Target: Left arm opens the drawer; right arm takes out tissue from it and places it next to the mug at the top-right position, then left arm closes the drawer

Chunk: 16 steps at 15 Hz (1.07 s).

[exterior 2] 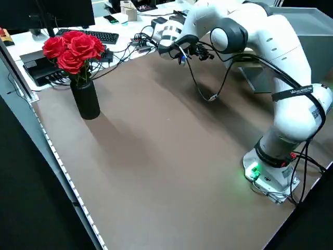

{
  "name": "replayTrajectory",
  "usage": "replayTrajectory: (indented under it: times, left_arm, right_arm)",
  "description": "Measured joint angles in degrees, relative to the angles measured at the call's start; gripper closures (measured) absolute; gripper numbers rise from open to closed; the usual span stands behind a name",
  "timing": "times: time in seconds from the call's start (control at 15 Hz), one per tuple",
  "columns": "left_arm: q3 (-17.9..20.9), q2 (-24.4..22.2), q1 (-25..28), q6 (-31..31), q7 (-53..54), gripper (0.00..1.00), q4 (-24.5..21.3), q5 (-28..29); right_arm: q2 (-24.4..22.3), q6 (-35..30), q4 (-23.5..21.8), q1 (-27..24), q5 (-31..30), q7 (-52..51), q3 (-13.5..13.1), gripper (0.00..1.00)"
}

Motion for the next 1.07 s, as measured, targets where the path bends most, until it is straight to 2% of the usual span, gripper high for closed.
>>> replayTrajectory:
  times: [0.27, 0.4, 0.53, 0.67, 0.87, 1.07]
  left_arm:
    - [-0.09, -1.11, 1.38, 1.51, -0.01, 0.99, 3.00, 5.65]
    - [-0.34, -4.88, 4.78, 1.52, 1.02, 0.97, 4.69, 11.47]
    - [-0.51, -9.14, 6.18, 1.48, 3.82, 0.82, 5.24, 17.31]
    - [-0.56, -14.63, 6.34, 1.46, 7.22, 0.78, 5.65, 22.68]
    - [-0.55, -22.40, 7.12, 1.24, 9.06, 0.53, 5.61, 25.85]
    - [-0.55, -27.35, 9.04, 1.08, 9.85, 0.27, 5.46, 27.58]
  right_arm:
    - [0.02, 0.01, 0.00, 5.73, 0.05, 13.76, 0.24, 0.00]
    - [0.07, 0.07, -0.01, 11.15, 0.69, 25.93, 0.41, 0.00]
    - [0.44, 1.76, -0.03, 14.37, 1.97, 34.72, 0.44, 0.00]
    - [1.44, 5.23, -0.06, 17.90, 2.39, 43.78, 0.48, 0.00]
    - [4.35, 8.01, 1.34, 23.60, 2.44, 56.03, 0.50, 0.00]
    - [9.44, 9.16, 6.02, 28.39, 2.44, 66.76, 0.49, 0.00]
